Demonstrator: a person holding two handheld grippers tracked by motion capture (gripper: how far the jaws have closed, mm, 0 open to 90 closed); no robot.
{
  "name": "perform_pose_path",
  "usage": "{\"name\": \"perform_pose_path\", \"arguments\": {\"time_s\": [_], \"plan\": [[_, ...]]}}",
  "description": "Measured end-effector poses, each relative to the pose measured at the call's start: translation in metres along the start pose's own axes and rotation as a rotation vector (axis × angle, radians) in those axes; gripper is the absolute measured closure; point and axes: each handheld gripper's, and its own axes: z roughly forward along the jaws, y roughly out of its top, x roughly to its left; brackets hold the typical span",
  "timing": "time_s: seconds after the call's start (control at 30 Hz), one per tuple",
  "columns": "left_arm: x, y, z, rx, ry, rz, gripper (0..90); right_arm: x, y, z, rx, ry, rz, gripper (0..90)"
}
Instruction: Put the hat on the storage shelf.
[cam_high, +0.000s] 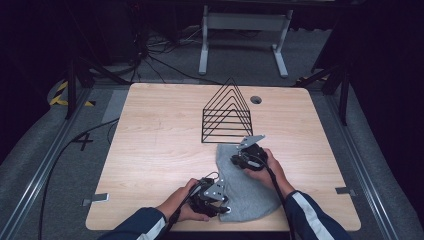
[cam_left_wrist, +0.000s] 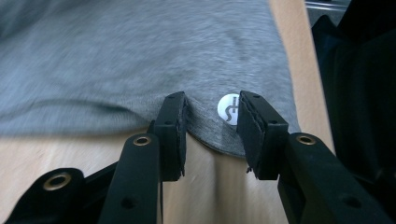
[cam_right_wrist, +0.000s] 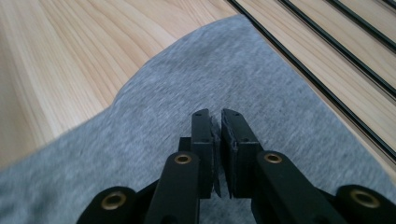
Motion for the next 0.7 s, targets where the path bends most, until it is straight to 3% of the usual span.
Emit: {"name": "perform_pose_path", "arguments": {"time_s": [0.2,0.27,0.4,0.47,0.5,0.53,0.57,0.6,0.7], "plan": [[-0.005,0.008,0.008,-0.004,0.006,0.005,62.1,0.015,0.017,0.017,-0.022,0.066,-0.025,83.7],[-0.005,0.01,0.009,-0.01,0.022,0.009,60.4,0.02,0.02,0.019,-0.025,0.068,-0.039,79.0],[-0.004,0.009,0.006,-0.004,0.009,0.014,52.6,0.024,0.02,0.017,-0.018,0.063,-0.065,70.8],[-0.002,0.009,-0.003,-0.017,0.037,0.003,47.6,0.019,0.018,0.007,-0.043,0.054,-0.042,69.9],[0.002,0.008,-0.013,-0.036,0.074,-0.004,44.7,0.015,0.014,-0.003,-0.058,0.048,-0.022,69.8],[0.002,0.008,-0.013,-0.036,0.074,-0.004,43.3,0.015,0.014,-0.003,-0.058,0.048,-0.022,69.8],[0.005,0.007,-0.018,-0.048,0.087,-0.017,42.2,0.012,0.007,-0.016,-0.07,0.029,-0.021,69.4],[0.013,0.003,-0.029,-0.059,0.131,-0.038,41.8,0.011,0.003,-0.023,-0.075,0.03,-0.018,69.5],[0.026,-0.004,-0.041,-0.085,0.187,-0.078,40.6,0.013,-0.014,-0.041,-0.105,0.021,-0.003,71.1]]}}
